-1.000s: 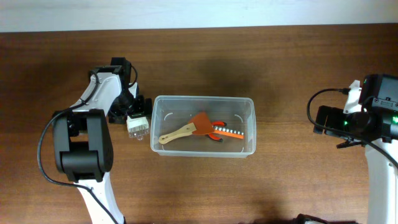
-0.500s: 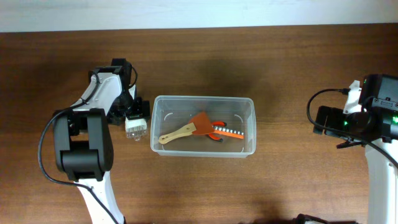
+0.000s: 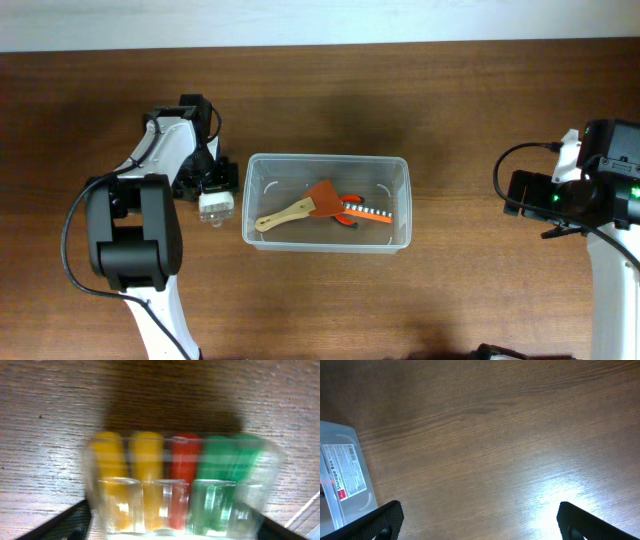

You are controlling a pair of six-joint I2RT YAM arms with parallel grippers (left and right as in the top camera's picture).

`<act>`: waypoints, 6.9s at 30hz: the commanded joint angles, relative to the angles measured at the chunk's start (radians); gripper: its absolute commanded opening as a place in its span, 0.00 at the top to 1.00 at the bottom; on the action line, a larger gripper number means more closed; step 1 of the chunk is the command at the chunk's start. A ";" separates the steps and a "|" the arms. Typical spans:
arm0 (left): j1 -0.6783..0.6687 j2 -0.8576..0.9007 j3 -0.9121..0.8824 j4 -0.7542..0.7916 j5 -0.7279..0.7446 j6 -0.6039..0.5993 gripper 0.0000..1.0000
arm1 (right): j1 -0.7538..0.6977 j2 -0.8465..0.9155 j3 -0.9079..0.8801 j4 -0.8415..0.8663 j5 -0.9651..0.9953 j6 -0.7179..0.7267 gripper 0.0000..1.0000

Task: Pack container

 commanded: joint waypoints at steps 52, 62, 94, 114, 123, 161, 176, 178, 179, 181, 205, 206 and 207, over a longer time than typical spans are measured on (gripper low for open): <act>-0.476 -0.418 0.248 -0.190 0.225 0.866 0.98 | -0.005 -0.017 0.000 0.001 -0.009 0.008 0.01; -0.498 -0.215 0.090 -0.137 0.175 0.905 0.98 | -0.005 -0.017 0.000 0.000 -0.010 0.008 0.01; -0.476 -0.092 0.113 -0.101 0.062 0.790 0.01 | -0.005 -0.017 0.000 0.000 -0.010 0.008 0.01; -0.238 -0.624 0.113 0.188 -0.158 0.393 0.01 | 0.173 -0.185 0.000 0.454 -0.051 -0.079 0.01; -0.040 -0.596 0.109 0.473 -0.154 0.334 0.01 | 0.184 0.001 0.000 0.755 -0.052 -0.152 0.01; 0.033 -1.425 -1.009 0.843 -0.294 0.223 0.01 | 0.283 -1.138 -0.795 0.614 0.048 -0.180 0.01; 0.032 -1.425 -1.009 0.839 -0.375 0.223 0.01 | 0.283 -1.138 -0.795 0.341 0.047 -0.180 0.01; 0.032 -1.425 -1.009 0.839 -0.375 0.223 0.01 | 0.283 -1.138 -0.795 0.313 0.047 -0.180 0.01; 0.032 -1.425 -1.009 0.839 -0.375 0.223 0.01 | 0.283 -1.138 -0.795 0.301 0.047 -0.180 0.01; 0.032 -1.425 -1.009 0.839 -0.375 0.223 0.01 | 0.283 -1.138 -0.795 0.285 0.047 -0.180 0.01; 0.032 -1.425 -1.009 0.839 -0.375 0.223 0.01 | 0.363 -1.268 -0.790 0.288 0.017 -0.010 0.01; 0.032 -1.425 -1.009 0.839 -0.375 0.223 0.01 | 0.369 -1.268 -0.796 0.313 0.023 -0.011 0.01; 0.032 -1.425 -1.009 0.839 -0.375 0.223 0.01 | 0.377 -1.268 -0.811 0.367 0.052 -0.011 0.01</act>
